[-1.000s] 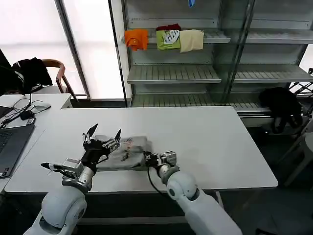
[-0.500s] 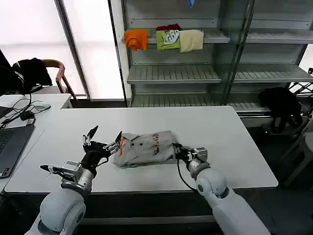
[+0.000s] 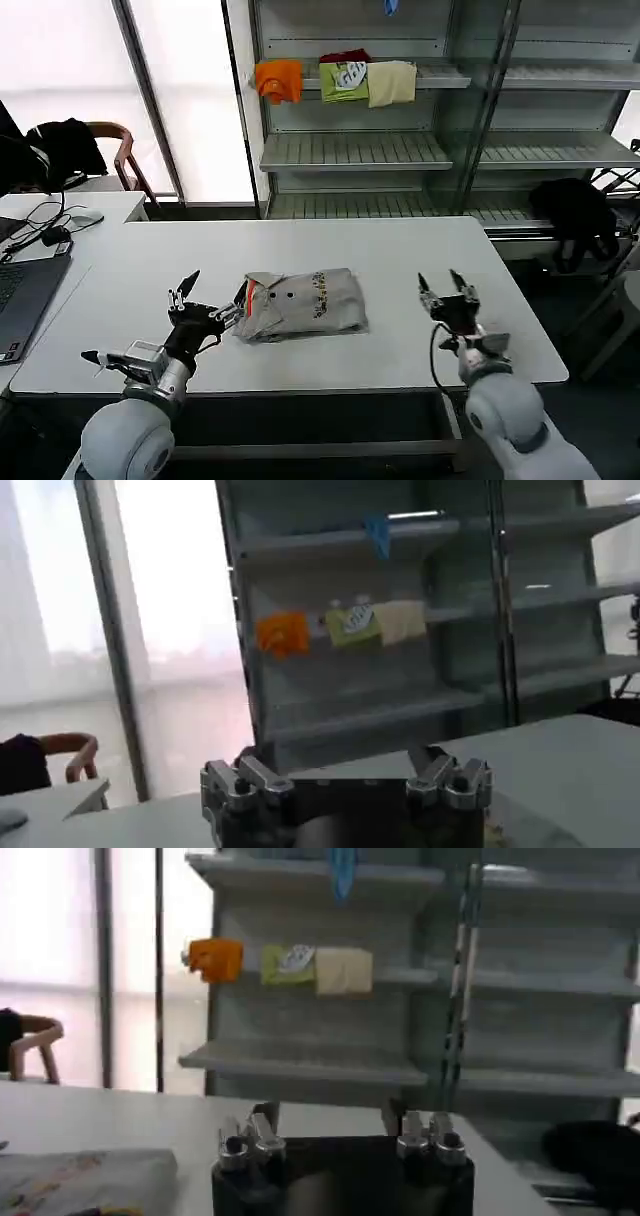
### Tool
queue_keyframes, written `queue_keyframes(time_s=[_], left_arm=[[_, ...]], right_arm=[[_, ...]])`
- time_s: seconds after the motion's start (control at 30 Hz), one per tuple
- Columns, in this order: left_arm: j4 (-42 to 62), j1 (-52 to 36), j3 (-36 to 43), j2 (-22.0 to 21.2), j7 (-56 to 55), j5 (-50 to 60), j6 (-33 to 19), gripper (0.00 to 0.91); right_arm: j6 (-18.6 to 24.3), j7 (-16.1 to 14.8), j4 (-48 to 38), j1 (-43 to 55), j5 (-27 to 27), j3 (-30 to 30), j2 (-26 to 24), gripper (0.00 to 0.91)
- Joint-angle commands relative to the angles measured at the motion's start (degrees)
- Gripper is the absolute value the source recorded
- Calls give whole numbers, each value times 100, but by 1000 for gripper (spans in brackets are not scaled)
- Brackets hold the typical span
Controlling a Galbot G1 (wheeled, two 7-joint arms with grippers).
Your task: Fold and organize the clothes.
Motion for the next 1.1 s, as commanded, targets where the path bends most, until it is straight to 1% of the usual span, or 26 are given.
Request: queue_keyframes(time_s=[0.03,0.07,0.13,0.2,0.47,0.53,0.67,0.73,0.8,0.87,1.1], left_arm=[[300,591,-90,-30,-17,-45,-800,907],[352,655,-118,-31,-17,-45,-908,907],[396,719,-180,-35,-24,-42,-1052,907],[408,846,-288,-27,-30,-35,-1302,907],[440,1305,-808,-8,-39,-27,-1772,907],[413,1380,-869,-19,-31,-2,-1857,907],[359,1504,-888,-52,-13,82,-1938,907],[341,1558,-876,-80,0,137,-1966,907],[314,1593,-859,-113,0,187,-1998,907],[284,1638,-840,-143,-1,218,-2019,907],[142,1800,-870,-193,-11,296,-2023,907]], right_arm=[[2011,394,1144,-2840,-710,1515,-243,907],[2179,389,1153,-2988,-822,1515,-152,907],[2356,421,1172,-3102,-873,1505,-110,907],[2571,421,1189,-3229,-986,1510,-25,907],[2870,437,1050,-3284,-991,1489,26,907],[2902,426,1031,-3304,-1026,1487,60,907],[2856,526,1028,-3354,-1029,1442,78,907],[2860,524,1021,-3375,-1036,1447,76,907],[2886,578,1027,-3391,-1038,1439,88,907],[2905,556,1033,-3435,-1028,1458,88,907],[3036,645,1086,-3648,-1033,1470,95,907]])
